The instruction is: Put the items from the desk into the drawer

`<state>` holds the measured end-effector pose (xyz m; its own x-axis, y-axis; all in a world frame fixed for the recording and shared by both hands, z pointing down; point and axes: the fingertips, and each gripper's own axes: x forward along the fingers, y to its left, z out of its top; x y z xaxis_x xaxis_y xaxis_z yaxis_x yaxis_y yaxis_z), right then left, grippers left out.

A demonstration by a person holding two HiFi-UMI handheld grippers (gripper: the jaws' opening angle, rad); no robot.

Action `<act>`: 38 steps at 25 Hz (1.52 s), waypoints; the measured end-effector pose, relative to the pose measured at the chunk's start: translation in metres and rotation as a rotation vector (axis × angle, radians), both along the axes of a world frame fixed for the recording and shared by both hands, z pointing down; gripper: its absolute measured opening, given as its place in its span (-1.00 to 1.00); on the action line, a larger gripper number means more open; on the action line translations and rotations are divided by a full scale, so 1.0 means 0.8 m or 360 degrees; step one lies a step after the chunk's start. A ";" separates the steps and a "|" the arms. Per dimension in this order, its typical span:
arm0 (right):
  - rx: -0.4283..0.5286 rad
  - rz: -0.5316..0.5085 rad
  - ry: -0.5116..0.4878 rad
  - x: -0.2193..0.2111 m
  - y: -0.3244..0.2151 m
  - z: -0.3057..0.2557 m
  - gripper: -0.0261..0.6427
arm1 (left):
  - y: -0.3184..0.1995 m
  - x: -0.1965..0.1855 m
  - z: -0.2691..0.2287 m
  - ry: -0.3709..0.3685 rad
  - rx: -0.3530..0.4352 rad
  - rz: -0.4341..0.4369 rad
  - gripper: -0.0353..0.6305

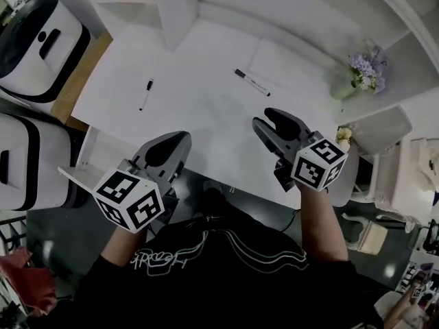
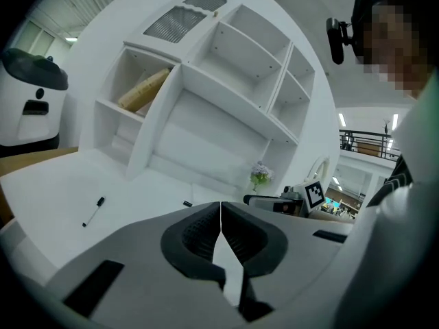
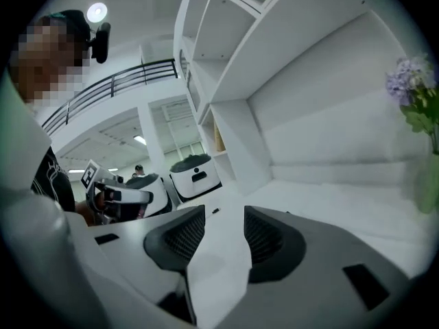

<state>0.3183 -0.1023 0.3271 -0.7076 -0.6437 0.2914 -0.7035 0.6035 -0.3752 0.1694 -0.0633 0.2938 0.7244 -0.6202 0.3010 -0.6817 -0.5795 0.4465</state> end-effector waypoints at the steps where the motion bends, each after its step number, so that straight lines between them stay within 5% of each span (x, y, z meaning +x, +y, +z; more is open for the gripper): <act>1: -0.0001 -0.0008 0.0047 0.005 -0.015 0.007 -0.42 | -0.009 0.001 0.005 0.0000 -0.0016 -0.0010 -0.83; 7: -0.0019 -0.0039 0.0272 0.034 -0.103 0.067 -0.38 | -0.059 0.003 0.035 -0.0037 -0.0088 -0.0069 -0.83; 13: -0.0021 -0.0167 0.0693 0.049 -0.165 0.148 -0.33 | -0.083 0.003 0.064 -0.0074 -0.0170 -0.0110 -0.83; 19: -0.0136 -0.0224 0.0895 0.073 -0.203 0.223 -0.33 | -0.102 0.002 0.085 -0.0122 -0.0220 -0.0144 -0.83; 27: -0.0176 -0.0261 0.0999 0.087 -0.218 0.255 -0.49 | -0.117 0.008 0.103 -0.0148 -0.0242 -0.0167 -0.83; 38: -0.0230 -0.0256 0.0910 0.086 -0.215 0.259 -0.65 | -0.110 0.011 0.112 -0.0179 -0.0257 -0.0208 -0.83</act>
<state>0.3872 -0.2741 0.5341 -0.4987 -0.4673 0.7301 -0.7218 0.6902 -0.0513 0.1780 -0.1513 0.3832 0.5973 -0.6437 0.4785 -0.7971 -0.4103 0.4431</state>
